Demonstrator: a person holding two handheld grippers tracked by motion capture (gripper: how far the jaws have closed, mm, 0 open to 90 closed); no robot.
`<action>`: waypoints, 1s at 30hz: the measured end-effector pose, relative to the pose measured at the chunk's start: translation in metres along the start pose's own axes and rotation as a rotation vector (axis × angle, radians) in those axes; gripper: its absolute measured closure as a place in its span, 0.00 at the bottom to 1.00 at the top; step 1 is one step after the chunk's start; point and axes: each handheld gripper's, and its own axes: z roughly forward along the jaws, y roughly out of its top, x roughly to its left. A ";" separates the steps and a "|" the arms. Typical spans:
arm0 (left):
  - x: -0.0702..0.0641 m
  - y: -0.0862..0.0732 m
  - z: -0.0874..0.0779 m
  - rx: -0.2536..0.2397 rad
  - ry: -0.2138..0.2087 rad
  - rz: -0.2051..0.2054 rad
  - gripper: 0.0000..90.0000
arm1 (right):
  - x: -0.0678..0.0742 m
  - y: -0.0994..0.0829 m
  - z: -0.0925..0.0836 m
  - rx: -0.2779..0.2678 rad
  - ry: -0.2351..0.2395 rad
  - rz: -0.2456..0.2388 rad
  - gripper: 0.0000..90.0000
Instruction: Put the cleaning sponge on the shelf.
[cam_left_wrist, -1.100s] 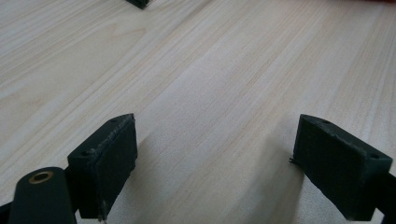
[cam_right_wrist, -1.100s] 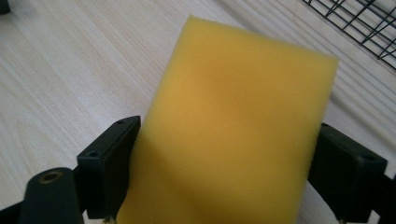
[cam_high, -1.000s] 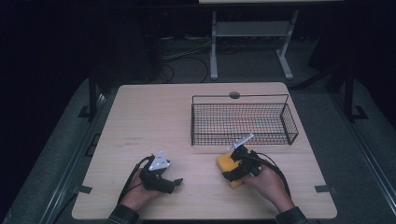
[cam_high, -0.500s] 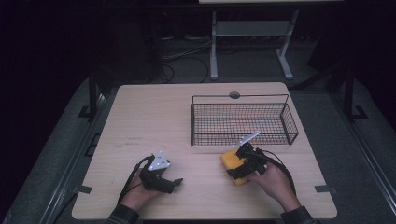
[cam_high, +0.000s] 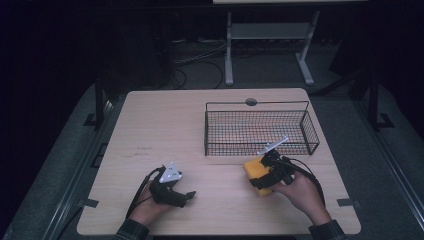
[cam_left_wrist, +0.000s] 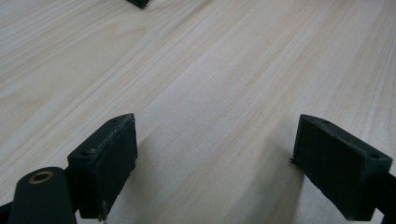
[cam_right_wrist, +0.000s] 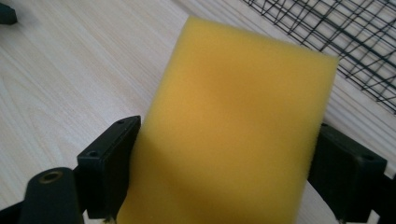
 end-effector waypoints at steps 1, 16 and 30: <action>0.000 0.000 0.000 -0.001 0.000 0.000 0.14 | -0.002 0.000 -0.004 -0.002 -0.001 0.007 0.18; 0.000 0.000 0.000 -0.003 0.002 -0.003 0.14 | -0.016 0.004 -0.032 -0.022 -0.018 0.050 0.18; 0.000 0.000 -0.001 0.002 0.002 0.002 0.14 | -0.038 0.012 -0.059 -0.046 -0.052 0.094 0.18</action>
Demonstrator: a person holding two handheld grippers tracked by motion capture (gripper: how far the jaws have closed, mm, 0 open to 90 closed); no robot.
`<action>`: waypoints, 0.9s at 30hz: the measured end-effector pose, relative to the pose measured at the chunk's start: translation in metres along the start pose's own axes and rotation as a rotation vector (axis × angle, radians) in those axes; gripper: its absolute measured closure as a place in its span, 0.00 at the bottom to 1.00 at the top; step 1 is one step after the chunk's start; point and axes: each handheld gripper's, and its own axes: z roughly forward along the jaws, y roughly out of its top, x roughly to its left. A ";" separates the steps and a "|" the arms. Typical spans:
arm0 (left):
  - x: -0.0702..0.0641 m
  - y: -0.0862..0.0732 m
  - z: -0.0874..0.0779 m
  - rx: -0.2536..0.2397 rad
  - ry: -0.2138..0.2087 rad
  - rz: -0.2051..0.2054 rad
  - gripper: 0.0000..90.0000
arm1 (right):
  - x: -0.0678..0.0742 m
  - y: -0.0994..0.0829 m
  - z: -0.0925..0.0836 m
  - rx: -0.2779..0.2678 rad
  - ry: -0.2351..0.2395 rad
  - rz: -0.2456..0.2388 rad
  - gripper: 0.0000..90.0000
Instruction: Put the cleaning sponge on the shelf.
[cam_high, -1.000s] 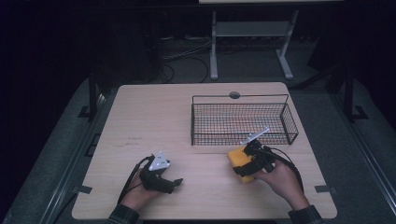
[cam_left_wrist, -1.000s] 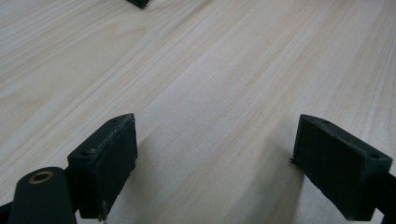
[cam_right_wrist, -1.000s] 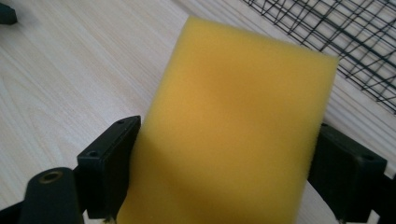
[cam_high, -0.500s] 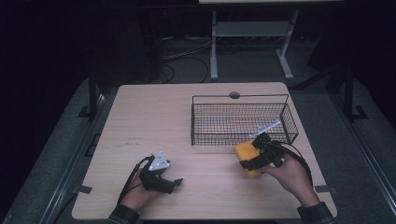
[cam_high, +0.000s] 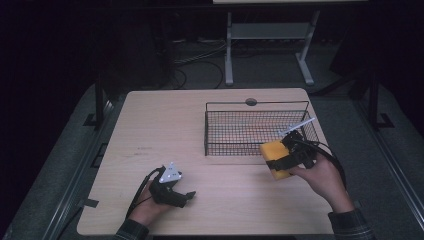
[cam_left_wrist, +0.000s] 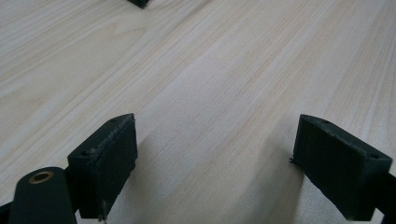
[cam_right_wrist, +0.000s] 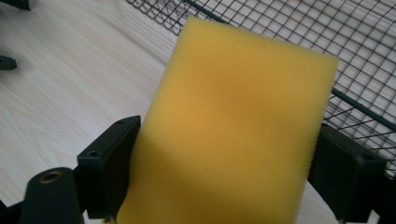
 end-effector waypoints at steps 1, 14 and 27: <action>0.000 0.000 0.000 0.000 0.000 0.000 0.14 | -0.001 0.001 -0.001 0.000 -0.004 0.002 0.18; 0.000 0.000 0.000 -0.005 0.001 -0.006 0.14 | -0.027 0.011 -0.010 -0.017 -0.049 0.052 0.18; 0.000 0.000 0.000 0.001 0.000 -0.001 0.14 | -0.050 0.024 -0.011 -0.033 -0.086 0.094 0.18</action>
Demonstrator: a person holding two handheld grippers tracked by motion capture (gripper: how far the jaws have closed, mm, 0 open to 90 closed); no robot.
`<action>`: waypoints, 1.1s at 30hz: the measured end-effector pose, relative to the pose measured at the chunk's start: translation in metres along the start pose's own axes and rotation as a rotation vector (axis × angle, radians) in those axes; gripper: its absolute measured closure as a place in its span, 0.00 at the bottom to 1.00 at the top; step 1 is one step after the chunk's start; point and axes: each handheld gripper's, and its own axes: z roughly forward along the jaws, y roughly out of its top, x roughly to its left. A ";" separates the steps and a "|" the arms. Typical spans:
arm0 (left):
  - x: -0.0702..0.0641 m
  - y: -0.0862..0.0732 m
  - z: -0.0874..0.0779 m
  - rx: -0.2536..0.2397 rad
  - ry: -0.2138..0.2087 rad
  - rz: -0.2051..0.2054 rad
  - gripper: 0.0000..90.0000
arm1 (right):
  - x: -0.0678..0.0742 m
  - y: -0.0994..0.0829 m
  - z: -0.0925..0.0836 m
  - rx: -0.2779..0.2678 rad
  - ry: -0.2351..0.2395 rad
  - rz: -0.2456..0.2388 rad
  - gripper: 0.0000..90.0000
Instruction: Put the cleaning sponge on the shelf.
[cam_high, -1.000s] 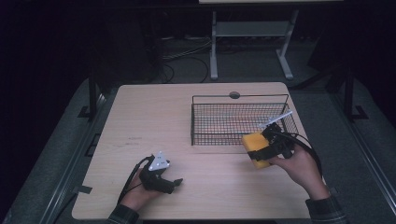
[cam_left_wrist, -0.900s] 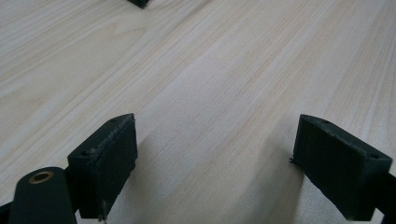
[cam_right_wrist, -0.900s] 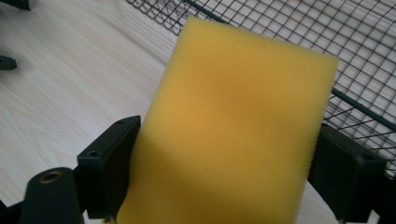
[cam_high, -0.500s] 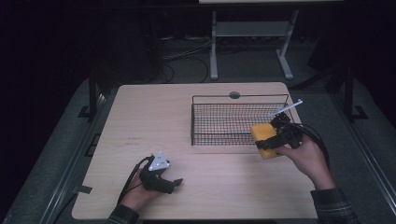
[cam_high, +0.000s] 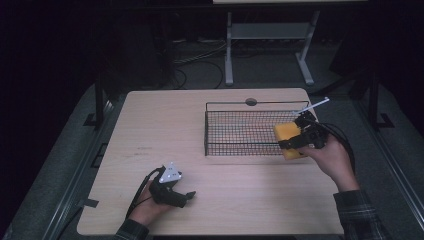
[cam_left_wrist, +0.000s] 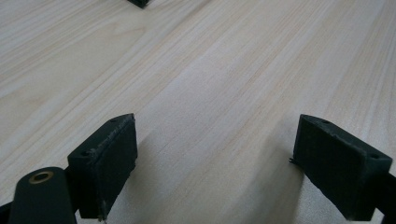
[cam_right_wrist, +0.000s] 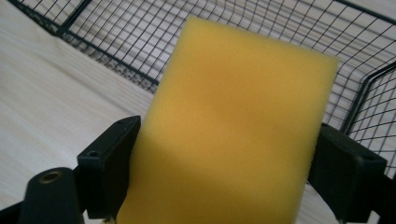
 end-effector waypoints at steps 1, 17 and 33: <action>0.000 0.000 0.000 0.000 -0.001 -0.001 0.14 | -0.004 0.003 0.000 -0.001 -0.009 0.002 0.18; 0.000 0.000 0.000 0.000 -0.001 -0.001 0.14 | -0.041 0.029 0.012 -0.005 -0.063 0.068 0.18; 0.000 0.000 0.000 0.000 -0.001 -0.001 0.14 | -0.070 0.035 0.045 0.023 -0.086 0.109 0.17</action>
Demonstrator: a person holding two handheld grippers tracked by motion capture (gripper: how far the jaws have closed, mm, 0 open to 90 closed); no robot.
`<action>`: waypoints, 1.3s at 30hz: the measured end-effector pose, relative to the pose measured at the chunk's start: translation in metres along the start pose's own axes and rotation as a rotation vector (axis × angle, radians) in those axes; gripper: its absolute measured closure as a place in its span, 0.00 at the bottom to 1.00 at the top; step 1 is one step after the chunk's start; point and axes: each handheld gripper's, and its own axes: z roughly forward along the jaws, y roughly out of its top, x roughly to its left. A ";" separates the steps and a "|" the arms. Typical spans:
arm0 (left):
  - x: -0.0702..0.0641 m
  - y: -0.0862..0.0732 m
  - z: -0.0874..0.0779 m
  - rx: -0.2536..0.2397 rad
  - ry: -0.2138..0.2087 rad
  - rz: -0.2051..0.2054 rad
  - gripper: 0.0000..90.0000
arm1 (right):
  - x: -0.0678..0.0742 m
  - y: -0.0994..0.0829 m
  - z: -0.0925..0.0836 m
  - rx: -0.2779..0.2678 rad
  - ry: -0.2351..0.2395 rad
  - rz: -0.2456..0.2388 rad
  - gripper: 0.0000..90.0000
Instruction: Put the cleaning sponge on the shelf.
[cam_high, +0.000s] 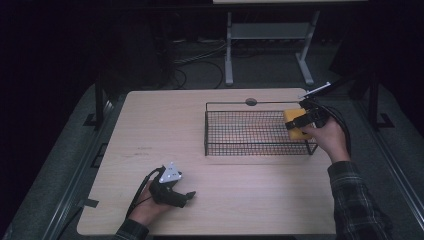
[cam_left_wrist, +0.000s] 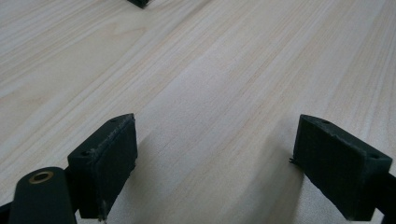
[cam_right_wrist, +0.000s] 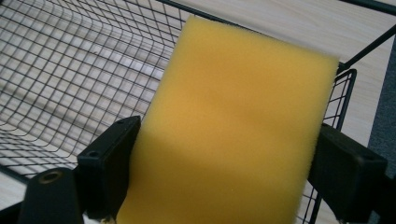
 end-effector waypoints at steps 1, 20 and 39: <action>0.000 0.000 0.000 0.000 0.000 0.000 0.14 | 0.000 0.000 0.000 0.000 0.000 0.000 0.17; 0.000 0.000 0.000 0.000 0.000 0.000 0.14 | -0.011 -0.007 0.027 0.035 -0.002 0.029 0.17; 0.000 0.000 0.000 0.001 0.000 0.001 0.14 | -0.008 -0.012 0.038 0.065 0.022 0.033 0.15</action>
